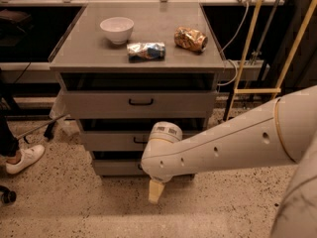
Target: Open middle drawer
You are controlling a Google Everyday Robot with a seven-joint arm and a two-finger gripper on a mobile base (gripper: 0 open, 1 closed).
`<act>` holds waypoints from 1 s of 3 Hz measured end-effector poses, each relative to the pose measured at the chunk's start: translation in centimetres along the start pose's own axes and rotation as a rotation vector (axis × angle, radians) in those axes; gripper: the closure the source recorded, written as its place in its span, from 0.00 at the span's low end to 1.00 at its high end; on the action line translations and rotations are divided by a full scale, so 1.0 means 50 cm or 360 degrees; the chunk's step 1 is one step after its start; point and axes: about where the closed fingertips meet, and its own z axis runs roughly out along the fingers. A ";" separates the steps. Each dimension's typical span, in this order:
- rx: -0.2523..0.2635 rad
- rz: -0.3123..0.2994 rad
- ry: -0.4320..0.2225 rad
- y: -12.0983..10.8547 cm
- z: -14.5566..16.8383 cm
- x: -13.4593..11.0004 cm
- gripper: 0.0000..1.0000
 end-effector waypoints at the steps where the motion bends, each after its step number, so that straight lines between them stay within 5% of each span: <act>1: 0.0000 0.0000 0.0000 0.000 0.000 0.000 0.00; 2: 0.0064 -0.0023 0.0057 -0.033 0.035 -0.005 0.00; 3: 0.0167 -0.0149 0.0166 -0.115 0.125 -0.061 0.00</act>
Offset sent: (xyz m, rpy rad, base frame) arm 0.0732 -0.0097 -0.0424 -0.1756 -0.0859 0.0011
